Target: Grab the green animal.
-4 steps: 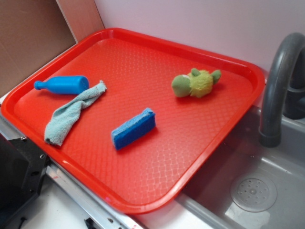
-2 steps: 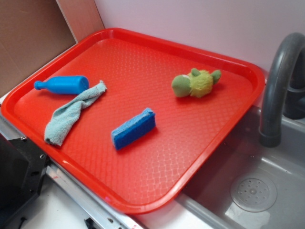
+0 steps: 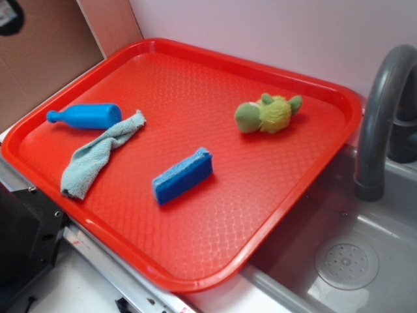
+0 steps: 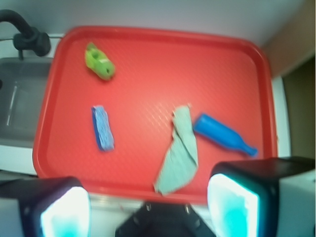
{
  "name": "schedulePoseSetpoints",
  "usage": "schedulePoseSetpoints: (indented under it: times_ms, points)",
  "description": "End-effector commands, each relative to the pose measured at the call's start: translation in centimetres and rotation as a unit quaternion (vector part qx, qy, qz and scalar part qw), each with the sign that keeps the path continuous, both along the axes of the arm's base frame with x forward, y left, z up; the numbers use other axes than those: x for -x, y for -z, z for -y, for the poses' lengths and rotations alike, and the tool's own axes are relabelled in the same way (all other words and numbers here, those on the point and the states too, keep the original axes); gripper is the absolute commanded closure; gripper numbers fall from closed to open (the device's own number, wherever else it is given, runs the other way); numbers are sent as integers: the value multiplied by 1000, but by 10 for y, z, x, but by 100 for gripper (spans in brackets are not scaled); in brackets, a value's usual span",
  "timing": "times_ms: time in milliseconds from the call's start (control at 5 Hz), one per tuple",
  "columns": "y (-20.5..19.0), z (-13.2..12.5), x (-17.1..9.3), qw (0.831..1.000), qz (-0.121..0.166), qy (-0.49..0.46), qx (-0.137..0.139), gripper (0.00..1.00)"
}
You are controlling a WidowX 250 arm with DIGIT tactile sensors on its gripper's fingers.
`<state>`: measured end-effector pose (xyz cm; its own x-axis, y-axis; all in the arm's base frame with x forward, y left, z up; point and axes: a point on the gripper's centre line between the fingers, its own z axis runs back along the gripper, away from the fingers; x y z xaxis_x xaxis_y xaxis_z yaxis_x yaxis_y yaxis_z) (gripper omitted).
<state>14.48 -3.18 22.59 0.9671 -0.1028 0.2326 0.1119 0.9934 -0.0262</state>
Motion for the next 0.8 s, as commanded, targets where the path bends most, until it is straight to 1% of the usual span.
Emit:
schedulePoseSetpoints:
  times_ms: [0, 200, 400, 600]
  points:
    - [35, 36, -77, 994, 56, 87, 19, 0]
    - [60, 48, -109, 993, 50, 110, 19, 0]
    - [89, 62, -137, 990, 40, 133, 27, 0]
    - [116, 71, -156, 986, 14, 164, 9, 0]
